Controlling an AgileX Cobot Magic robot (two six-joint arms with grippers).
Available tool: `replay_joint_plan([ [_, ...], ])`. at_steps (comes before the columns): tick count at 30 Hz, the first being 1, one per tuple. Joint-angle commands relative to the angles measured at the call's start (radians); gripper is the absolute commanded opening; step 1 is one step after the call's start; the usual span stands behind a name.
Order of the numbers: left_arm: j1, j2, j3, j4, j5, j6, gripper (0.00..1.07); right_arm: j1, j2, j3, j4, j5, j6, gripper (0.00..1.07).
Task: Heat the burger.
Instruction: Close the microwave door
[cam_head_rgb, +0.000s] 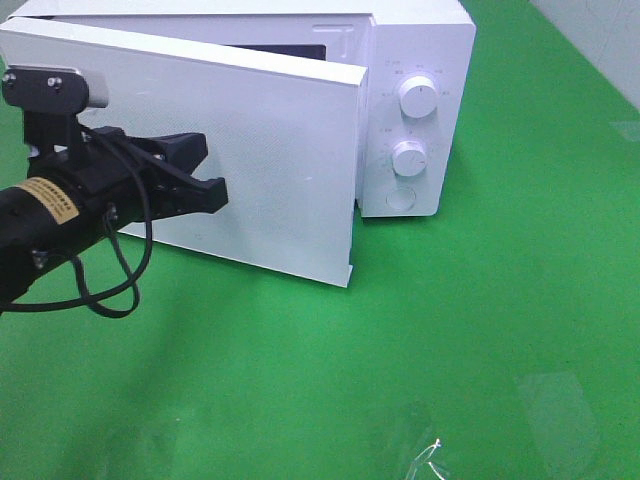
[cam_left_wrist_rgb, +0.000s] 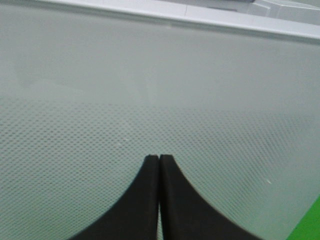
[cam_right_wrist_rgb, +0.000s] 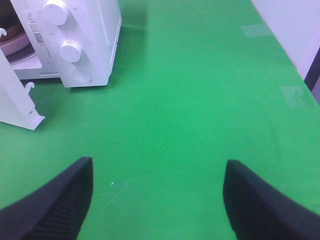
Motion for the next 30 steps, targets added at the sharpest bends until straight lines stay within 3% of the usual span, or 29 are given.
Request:
replay_joint_plan([
  [1,-0.02,0.011,-0.037,-0.021,0.015,0.005,0.0,-0.006,-0.028,0.0,0.003,-0.009,0.007,0.7],
  [6,-0.031,0.038,-0.105,-0.057,0.073,0.005,0.0,-0.006,-0.028,0.0,0.003,-0.009,0.007,0.7],
  [30,-0.031,0.198,-0.397,-0.06,0.219,0.005,0.0,-0.006,-0.028,0.0,0.003,-0.009,0.007,0.7],
])
